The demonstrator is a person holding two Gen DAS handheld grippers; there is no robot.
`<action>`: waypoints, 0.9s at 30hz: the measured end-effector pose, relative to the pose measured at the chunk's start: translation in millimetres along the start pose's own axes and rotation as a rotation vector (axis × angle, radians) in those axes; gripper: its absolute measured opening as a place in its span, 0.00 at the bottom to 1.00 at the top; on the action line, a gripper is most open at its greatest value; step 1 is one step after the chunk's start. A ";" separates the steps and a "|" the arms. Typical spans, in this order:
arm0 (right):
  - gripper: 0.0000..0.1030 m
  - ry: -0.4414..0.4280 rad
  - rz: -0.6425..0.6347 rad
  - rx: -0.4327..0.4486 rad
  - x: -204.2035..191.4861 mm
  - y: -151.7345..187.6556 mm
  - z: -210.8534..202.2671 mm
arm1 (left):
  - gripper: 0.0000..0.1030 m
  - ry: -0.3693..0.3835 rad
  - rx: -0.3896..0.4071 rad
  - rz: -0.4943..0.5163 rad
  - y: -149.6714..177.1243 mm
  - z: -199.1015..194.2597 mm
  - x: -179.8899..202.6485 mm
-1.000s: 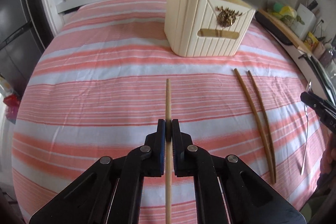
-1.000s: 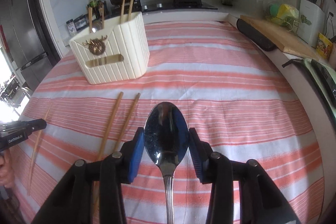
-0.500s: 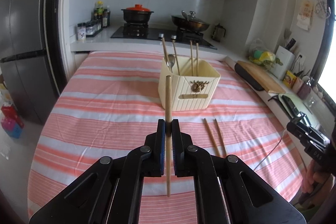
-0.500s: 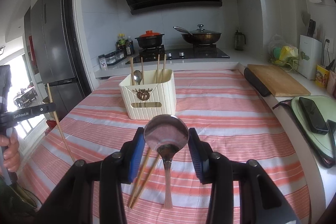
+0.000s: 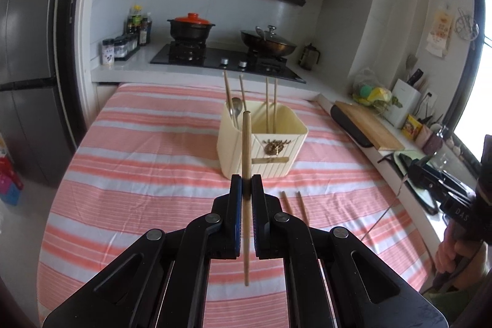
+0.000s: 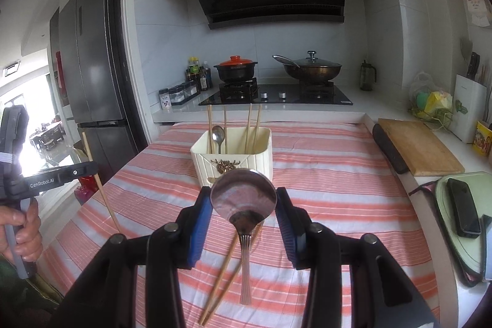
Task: Organize utensils
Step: 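Carry chopstick and spoon over the caddy and lower them inside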
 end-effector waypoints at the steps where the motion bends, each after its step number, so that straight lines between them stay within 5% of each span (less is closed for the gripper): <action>1: 0.40 -0.013 -0.001 -0.001 0.6 -7.8 3.4 | 0.04 0.012 0.009 -0.001 -8.5 -1.5 2.7; 11: 0.40 -0.041 -0.034 0.101 15.3 -132.2 47.9 | 0.04 0.078 0.200 0.032 -134.6 -8.9 42.8; 17: 0.40 -0.026 -0.047 0.163 22.2 -187.1 98.0 | 0.04 0.059 0.288 0.056 -190.0 29.9 64.7; 21: 0.40 -0.016 -0.023 0.145 31.7 -186.9 143.0 | 0.04 0.027 0.261 0.063 -196.1 83.7 65.7; 27: 0.40 -0.021 0.001 0.006 44.0 -145.2 207.9 | 0.04 -0.020 0.083 0.068 -159.5 173.9 51.2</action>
Point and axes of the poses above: each gripper's, at about its wrist camera, not at the fingertips, and z roughly the way its jaws point, x to its right, y to its underside, the point moved 8 cm from there along z, roughly the way its jaws point, and after that the axes turned 9 degrees about -z, right-handed, at the moved point
